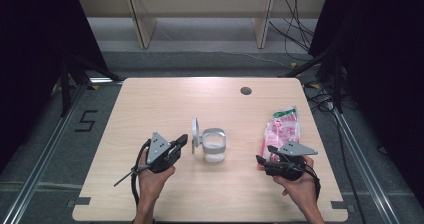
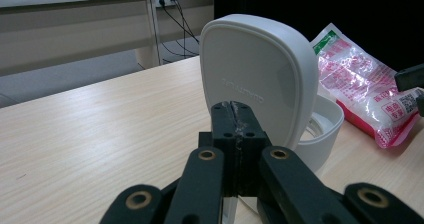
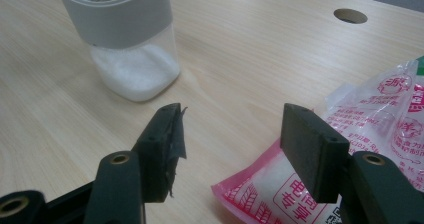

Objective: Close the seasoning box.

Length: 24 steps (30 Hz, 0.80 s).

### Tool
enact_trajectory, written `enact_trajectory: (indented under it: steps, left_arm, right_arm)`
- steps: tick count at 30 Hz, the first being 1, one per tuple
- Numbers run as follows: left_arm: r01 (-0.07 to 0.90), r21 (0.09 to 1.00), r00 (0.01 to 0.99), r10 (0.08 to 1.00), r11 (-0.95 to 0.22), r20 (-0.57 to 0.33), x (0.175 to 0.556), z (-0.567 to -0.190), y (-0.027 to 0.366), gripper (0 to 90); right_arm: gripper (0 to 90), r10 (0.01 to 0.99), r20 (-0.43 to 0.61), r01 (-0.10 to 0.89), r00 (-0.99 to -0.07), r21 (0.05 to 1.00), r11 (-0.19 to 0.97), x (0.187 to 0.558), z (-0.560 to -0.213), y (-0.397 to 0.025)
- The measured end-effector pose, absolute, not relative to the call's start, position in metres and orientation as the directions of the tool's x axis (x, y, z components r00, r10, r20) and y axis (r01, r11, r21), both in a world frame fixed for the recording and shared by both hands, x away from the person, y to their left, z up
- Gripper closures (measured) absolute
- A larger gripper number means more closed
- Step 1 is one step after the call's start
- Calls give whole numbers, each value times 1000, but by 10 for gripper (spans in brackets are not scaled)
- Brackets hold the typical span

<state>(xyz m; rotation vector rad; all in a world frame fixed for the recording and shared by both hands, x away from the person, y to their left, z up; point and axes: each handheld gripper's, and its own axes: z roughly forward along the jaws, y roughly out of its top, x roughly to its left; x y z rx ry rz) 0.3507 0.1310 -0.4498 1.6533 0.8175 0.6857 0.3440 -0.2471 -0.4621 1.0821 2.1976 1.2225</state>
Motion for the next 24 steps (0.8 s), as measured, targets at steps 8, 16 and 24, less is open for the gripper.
enact_trajectory:
  steps: [8, 16, 24]
  left_arm:
    - [158, 976, 602, 798, -148, 24, 352, -448, 127, 892]
    - [145, 978, 610, 792, -153, 33, 353, -446, 124, 892]
    - [142, 977, 618, 786, -158, 37, 353, -444, 118, 892]
  right_arm:
    - [428, 785, 28, 436, -618, 843, 314, 343, -462, -246]
    - [372, 787, 30, 441, -616, 841, 313, 344, -462, -244]
    - [315, 786, 35, 434, -617, 848, 303, 344, -462, -242]
